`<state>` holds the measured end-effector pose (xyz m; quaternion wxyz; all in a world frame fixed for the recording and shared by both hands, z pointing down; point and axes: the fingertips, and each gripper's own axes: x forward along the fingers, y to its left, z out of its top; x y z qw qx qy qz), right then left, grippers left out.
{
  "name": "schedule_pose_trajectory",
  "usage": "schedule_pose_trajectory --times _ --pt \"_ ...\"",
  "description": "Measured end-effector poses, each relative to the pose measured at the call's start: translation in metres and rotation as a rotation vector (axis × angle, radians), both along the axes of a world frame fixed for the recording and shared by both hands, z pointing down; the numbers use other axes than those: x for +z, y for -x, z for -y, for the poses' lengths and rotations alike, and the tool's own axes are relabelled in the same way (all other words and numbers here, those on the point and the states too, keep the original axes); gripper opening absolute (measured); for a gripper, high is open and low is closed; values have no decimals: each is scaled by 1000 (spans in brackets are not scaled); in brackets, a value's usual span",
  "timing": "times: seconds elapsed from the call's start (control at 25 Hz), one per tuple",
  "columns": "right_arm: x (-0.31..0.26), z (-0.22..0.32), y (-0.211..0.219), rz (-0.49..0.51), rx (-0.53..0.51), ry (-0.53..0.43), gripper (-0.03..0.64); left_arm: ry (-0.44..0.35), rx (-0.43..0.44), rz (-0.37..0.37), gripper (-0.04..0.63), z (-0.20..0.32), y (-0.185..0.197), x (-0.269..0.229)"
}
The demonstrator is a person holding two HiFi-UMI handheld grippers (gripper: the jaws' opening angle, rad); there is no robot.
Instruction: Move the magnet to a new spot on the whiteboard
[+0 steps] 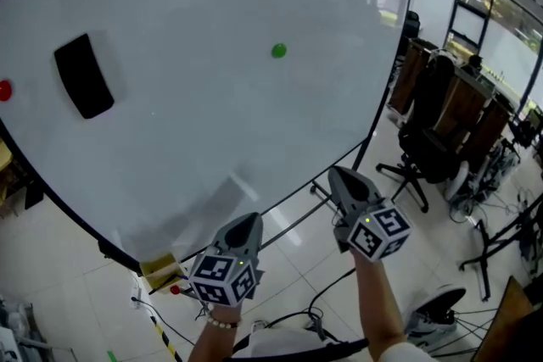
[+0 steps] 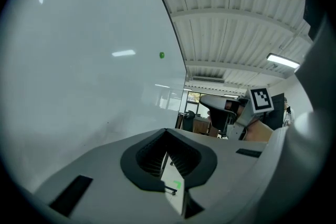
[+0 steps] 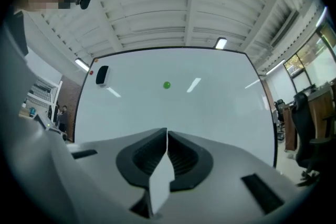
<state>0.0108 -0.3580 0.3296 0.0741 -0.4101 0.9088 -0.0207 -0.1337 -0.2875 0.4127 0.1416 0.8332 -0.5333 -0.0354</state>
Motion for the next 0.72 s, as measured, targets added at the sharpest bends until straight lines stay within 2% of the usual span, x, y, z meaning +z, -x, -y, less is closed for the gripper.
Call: schedule_pose_trajectory --times 0.12,0.2,0.28,0.4,0.72 --pt "-39 31 12 3 -18 -75 36 -9 -44 3 -2 5 7 -6" --pt "-66 49 22 -6 -31 -127 88 -11 -71 2 -2 7 11 -7" --pt "-91 65 36 -36 -39 -173 167 -9 -94 0 -2 9 16 -7" --pt "-122 84 56 -89 -40 -224 233 -6 -121 -5 -2 12 21 -5" --pt "-164 118 101 -186 -29 -310 236 1 -170 -18 -2 11 29 -1"
